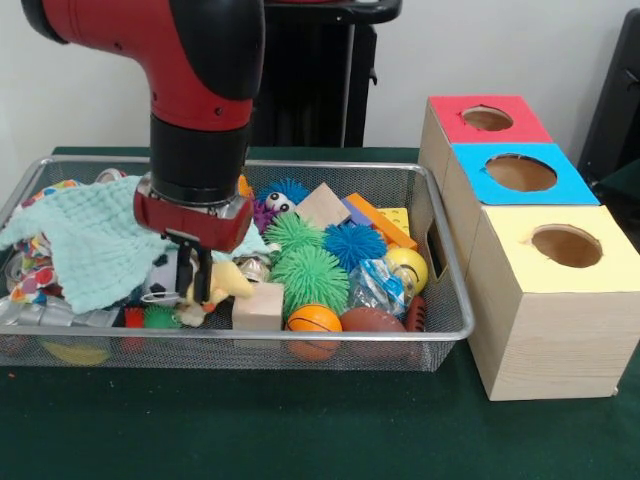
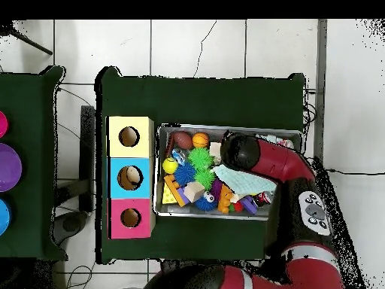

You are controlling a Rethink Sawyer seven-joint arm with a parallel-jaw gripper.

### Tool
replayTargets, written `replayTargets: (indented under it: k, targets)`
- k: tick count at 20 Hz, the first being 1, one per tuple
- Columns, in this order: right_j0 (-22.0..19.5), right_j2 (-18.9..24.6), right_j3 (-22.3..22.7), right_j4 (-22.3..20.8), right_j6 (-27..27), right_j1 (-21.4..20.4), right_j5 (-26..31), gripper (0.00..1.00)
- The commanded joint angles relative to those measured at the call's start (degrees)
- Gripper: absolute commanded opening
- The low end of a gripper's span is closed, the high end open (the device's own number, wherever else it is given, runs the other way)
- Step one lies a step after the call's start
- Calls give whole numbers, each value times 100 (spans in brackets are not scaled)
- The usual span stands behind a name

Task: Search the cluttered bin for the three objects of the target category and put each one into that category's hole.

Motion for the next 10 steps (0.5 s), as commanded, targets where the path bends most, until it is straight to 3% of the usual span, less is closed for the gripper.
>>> replayTargets:
  k: [1,6,10]
  targets:
    - [-8,292,204,-393,-39,-538,76,0]
    - [20,323,265,-498,56,-742,-108,0]
    - [30,346,393,-459,167,-822,93,0]
